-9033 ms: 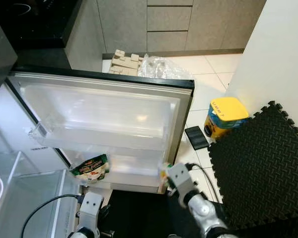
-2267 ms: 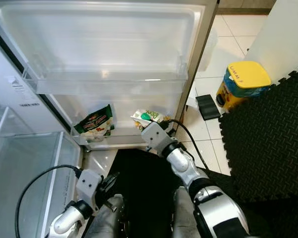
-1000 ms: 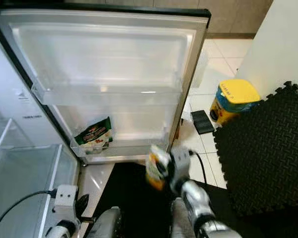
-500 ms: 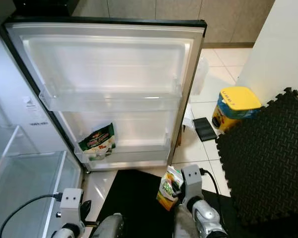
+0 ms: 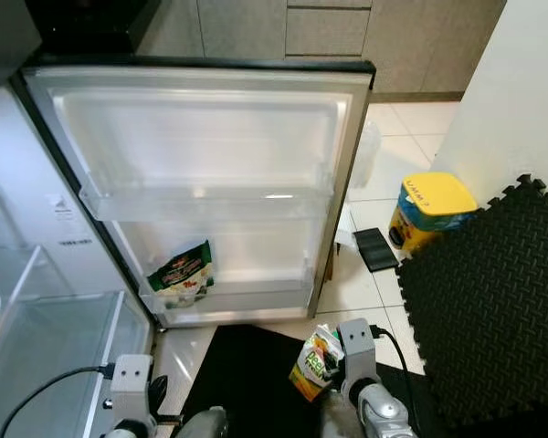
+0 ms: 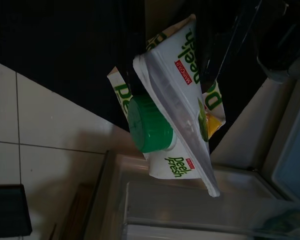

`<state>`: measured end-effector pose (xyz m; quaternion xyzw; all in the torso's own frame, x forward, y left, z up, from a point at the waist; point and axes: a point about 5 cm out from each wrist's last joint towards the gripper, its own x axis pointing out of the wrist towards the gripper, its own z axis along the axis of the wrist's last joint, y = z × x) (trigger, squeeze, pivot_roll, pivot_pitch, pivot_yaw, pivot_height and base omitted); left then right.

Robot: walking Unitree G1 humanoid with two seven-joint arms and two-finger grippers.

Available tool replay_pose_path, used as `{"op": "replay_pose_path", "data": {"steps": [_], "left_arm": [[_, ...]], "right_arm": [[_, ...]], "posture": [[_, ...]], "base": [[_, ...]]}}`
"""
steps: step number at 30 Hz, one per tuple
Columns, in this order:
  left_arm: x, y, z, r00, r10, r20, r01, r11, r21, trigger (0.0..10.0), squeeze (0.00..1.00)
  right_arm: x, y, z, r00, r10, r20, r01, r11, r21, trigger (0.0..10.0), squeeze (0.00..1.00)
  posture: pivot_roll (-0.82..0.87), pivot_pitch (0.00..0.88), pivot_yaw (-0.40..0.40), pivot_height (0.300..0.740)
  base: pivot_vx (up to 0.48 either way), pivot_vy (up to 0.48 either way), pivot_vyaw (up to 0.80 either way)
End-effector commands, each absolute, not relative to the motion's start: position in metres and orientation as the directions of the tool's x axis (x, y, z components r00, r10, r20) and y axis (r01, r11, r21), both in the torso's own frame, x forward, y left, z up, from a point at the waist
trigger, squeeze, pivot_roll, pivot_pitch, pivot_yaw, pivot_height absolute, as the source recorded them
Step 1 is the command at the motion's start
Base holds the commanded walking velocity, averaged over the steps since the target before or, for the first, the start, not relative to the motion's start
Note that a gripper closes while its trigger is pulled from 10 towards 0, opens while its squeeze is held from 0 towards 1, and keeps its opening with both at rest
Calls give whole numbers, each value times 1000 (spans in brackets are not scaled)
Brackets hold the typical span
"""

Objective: Restocking fridge

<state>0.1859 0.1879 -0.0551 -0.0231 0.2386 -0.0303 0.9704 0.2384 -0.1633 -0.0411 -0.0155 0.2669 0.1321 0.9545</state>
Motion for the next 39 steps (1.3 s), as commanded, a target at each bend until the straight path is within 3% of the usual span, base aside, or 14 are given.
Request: {"op": "replay_pose_path", "data": {"steps": [1,39], "left_arm": [[181,187,-58,876,-69,-477,45,997,-62,10000,0],[182,184,-60,872,-74,-483,54,997,-55,10000,0]], "right_arm": [[227,-170,-50,798,217,-562,-244,969,28,10000,0],[219,-166,-53,774,276,-569,-322,946,21,10000,0]], "posture": [[-55,92,-69,670],[-65,89,-64,689]], "base": [[0,0,0],[0,0,0]]}}
